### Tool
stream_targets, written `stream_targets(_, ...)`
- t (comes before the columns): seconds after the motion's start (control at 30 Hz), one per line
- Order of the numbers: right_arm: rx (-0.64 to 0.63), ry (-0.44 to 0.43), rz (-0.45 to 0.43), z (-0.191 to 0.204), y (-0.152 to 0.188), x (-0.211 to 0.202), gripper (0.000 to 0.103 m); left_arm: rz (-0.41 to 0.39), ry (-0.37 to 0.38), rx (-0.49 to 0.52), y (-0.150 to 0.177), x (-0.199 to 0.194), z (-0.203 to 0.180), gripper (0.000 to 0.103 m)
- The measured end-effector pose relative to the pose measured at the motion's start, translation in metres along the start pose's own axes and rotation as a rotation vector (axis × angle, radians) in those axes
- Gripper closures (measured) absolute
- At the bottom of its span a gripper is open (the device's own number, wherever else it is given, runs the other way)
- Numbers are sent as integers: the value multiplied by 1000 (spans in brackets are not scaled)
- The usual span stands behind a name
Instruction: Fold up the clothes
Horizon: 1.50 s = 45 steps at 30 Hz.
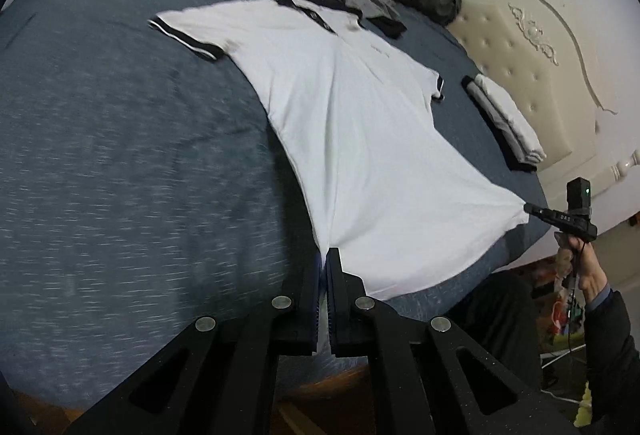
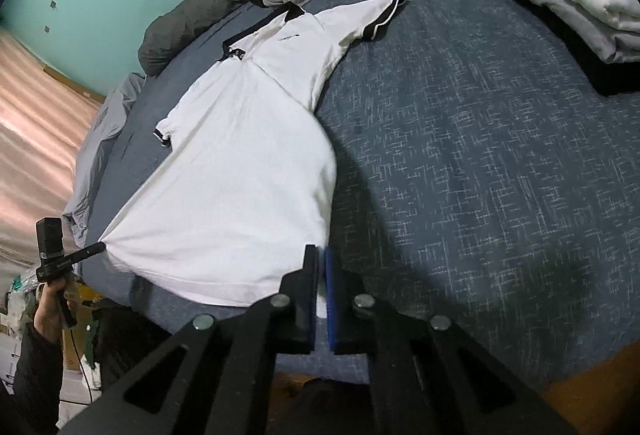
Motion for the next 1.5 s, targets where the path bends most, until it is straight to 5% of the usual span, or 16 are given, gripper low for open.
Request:
stream_targets(0.23,-60,-12,29,25,13,-5,100,-2,-33,11,8,-32,17,100)
stream_targets(0.6,-46,68,148,-5,59,50,100,148,-45,-97,60,40,56,100)
stream_targets(1.13,-39,95,160,-25,65,48,100,192,-16,-102,73,53,46,99)
stream_targets(1.3,-51,84,145,-24,65,46,100,193,-15,-89,77,51,46,66)
stream_targets(1.5,-52,44,117,-20,59,37,99,196,-9,-63,84,46,45,64)
Point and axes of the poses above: each gripper's, at about its wrist camera, not at the fingertips, and x roughly the way its jaws point, z to its left, y to its underside, the point moved 10 cm from there along x, roughly the way its jaws point, and after that the axes turned 10 degrees about x, right-handed, at the moved point
